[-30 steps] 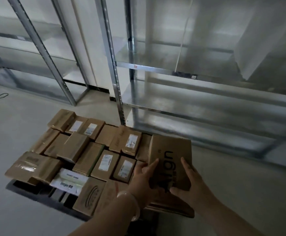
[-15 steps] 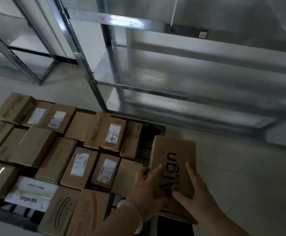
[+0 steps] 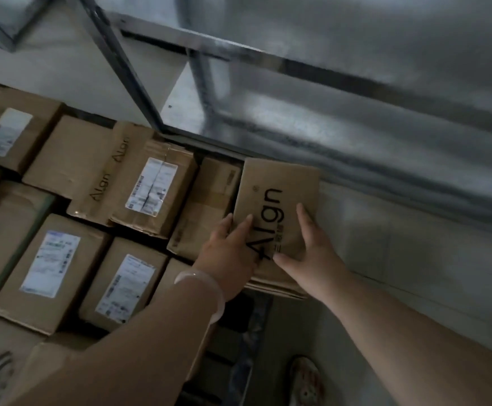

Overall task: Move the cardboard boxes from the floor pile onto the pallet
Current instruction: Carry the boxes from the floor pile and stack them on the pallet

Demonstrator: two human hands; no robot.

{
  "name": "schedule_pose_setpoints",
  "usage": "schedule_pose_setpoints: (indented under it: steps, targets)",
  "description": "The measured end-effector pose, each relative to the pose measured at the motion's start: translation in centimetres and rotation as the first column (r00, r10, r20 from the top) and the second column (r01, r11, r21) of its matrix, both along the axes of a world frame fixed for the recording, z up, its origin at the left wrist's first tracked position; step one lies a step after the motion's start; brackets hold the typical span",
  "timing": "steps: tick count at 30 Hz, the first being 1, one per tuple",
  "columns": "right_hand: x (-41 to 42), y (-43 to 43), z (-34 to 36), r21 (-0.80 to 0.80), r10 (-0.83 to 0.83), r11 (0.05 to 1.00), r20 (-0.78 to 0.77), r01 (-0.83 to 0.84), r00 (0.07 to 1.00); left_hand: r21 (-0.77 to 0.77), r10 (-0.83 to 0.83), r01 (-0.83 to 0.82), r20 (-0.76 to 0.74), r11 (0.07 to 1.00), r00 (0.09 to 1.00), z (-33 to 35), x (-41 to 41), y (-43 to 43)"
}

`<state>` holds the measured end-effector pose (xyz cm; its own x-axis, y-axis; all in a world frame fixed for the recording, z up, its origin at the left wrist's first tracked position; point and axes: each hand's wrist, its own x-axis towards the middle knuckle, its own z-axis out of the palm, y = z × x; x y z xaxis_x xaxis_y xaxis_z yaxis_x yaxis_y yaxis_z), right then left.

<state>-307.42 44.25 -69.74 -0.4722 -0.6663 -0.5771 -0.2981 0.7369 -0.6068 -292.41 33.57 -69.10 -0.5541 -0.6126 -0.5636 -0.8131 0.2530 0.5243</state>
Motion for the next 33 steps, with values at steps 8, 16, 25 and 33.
schedule_pose_setpoints:
  steps: [8, 16, 25, 33]
  targets:
    - [0.0, -2.5, -9.1, 0.053, 0.019, 0.998, -0.003, -0.018, 1.000, -0.086, -0.015, 0.026, 0.124, 0.996, 0.992, -9.7, -1.0, -1.3]
    - [1.6, -3.4, -12.6, 0.090, -0.007, 0.996, 0.024, 0.005, 1.000, -0.104, -0.067, 0.085, 0.169, 0.991, 0.983, -12.3, 0.2, -1.6]
    - [2.1, -3.0, -8.3, 0.198, 0.236, 0.959, -0.155, -0.204, 0.959, -0.211, -0.128, 0.170, 0.199, 0.963, 0.972, -8.0, 2.7, -2.5]
    - [5.3, -4.6, 6.1, 0.172, 0.524, 0.850, -0.373, -0.498, 0.765, -0.375, -0.085, 0.166, 0.225, 0.912, 0.971, 5.9, 9.1, -5.6]
